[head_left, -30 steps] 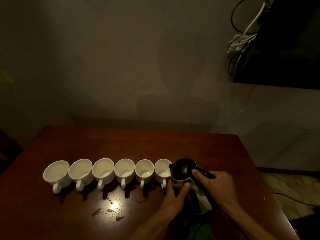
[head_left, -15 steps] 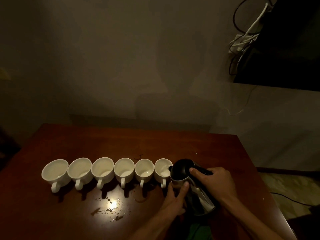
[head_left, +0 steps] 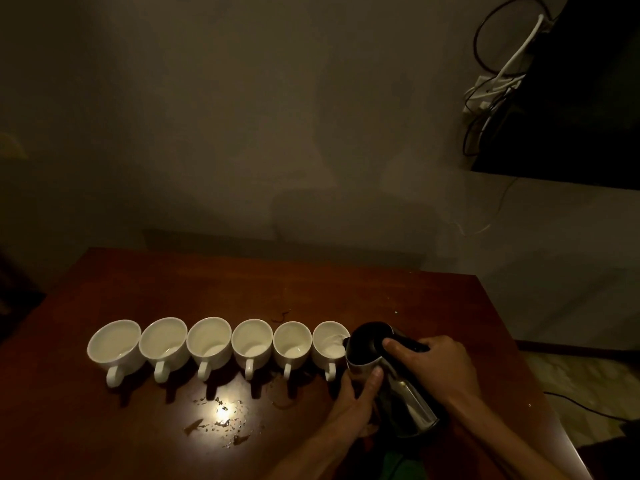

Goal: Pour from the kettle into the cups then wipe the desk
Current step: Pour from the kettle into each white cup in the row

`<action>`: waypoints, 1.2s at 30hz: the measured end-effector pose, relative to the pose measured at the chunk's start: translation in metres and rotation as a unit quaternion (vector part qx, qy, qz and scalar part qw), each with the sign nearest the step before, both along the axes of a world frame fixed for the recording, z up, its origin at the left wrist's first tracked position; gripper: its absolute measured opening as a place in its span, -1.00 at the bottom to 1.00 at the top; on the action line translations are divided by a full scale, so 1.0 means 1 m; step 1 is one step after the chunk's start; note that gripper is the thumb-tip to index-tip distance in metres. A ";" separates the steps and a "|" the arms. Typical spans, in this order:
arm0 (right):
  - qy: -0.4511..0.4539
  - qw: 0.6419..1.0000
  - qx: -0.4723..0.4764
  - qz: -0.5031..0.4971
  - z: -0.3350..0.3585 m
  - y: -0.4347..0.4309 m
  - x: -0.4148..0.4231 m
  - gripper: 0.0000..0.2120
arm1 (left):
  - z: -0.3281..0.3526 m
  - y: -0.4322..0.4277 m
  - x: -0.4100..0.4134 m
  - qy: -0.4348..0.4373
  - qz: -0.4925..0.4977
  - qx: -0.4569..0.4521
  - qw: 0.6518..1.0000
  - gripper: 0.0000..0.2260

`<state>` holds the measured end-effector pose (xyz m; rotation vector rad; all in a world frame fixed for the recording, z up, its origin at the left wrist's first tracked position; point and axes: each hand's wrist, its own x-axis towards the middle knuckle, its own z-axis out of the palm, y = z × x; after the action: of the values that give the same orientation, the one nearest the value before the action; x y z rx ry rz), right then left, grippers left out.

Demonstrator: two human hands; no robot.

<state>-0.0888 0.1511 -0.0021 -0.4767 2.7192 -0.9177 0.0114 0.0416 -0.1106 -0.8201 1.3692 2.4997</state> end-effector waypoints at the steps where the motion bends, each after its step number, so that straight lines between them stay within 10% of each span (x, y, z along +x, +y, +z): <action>1: 0.000 1.000 0.001 0.001 0.000 0.000 0.000 -0.51 | -0.001 0.000 0.000 0.001 0.000 -0.002 1.000 0.14; 36: 0.024 0.998 0.052 -0.020 0.013 -0.005 0.005 -0.38 | 0.010 -0.004 0.009 0.014 -0.015 -0.023 1.000 -0.09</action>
<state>-0.0840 0.1462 0.0110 -0.4316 2.8126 -0.7782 0.0205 0.0377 -0.1006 -0.7703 1.4410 2.4742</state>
